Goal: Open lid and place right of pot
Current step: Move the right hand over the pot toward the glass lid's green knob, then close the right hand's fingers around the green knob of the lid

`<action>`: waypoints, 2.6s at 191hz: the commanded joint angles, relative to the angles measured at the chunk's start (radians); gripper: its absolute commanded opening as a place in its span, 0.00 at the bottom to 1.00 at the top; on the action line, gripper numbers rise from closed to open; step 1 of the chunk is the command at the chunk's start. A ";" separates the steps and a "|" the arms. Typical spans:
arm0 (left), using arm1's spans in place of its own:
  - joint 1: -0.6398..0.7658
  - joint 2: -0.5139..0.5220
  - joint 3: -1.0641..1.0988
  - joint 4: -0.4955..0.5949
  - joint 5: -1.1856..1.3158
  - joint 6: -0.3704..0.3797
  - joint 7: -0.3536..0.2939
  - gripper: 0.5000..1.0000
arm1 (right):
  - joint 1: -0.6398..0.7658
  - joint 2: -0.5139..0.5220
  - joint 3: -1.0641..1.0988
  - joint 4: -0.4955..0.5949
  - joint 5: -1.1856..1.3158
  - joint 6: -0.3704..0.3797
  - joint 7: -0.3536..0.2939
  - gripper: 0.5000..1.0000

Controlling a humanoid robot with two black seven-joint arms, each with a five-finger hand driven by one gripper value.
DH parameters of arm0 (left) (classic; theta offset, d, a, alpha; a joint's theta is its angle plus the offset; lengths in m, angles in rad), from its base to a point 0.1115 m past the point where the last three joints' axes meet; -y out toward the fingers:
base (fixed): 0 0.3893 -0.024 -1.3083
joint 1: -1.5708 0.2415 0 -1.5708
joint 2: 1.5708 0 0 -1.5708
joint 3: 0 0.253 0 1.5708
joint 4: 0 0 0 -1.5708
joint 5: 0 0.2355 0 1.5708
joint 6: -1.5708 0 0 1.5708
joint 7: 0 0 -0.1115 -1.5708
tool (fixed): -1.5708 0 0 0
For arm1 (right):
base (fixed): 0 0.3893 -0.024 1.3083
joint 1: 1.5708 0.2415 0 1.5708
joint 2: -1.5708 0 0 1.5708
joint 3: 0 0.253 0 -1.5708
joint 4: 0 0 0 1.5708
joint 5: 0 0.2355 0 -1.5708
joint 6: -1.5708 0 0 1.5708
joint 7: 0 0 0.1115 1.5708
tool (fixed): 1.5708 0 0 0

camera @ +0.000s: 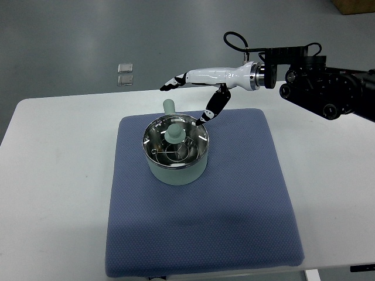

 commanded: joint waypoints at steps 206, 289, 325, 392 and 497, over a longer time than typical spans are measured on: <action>0.013 0.000 0.000 -0.002 0.000 -0.002 0.000 1.00 | 0.142 0.149 -0.252 -0.047 -0.037 -0.016 0.011 0.59; 0.013 0.000 -0.002 -0.002 0.000 -0.002 0.000 1.00 | 0.136 0.151 -0.251 -0.045 -0.036 -0.017 0.011 0.45; 0.013 0.000 -0.002 -0.002 0.000 -0.002 0.000 1.00 | 0.133 0.151 -0.251 -0.045 -0.036 -0.020 0.011 0.36; 0.013 0.000 -0.002 -0.002 0.000 -0.002 0.000 1.00 | 0.130 0.151 -0.252 -0.045 -0.036 -0.037 0.013 0.14; 0.013 0.000 -0.002 -0.002 0.000 -0.002 0.000 1.00 | 0.101 0.137 -0.251 -0.043 -0.032 -0.054 0.021 0.00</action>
